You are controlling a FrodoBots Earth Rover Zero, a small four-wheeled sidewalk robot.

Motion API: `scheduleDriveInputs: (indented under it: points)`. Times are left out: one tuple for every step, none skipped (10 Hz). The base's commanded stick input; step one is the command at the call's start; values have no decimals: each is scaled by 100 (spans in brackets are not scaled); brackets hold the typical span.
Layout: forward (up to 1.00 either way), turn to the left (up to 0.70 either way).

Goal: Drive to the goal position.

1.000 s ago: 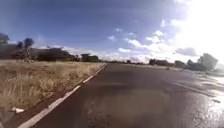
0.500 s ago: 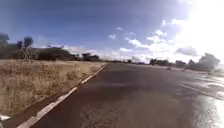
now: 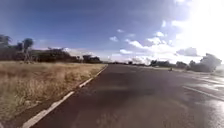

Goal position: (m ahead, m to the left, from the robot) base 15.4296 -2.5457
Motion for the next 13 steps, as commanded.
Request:
scheduleDriveInputs:
  points:
    - [50, 0]
    - [50, 0]
    - [50, 0]
    - [50, 0]
    - [50, 0]
    - [50, 0]
    - [50, 0]
    - [50, 0]
    - [50, 0]
    - [50, 0]
    - [50, 0]
    - [50, 0]
    - [50, 0]
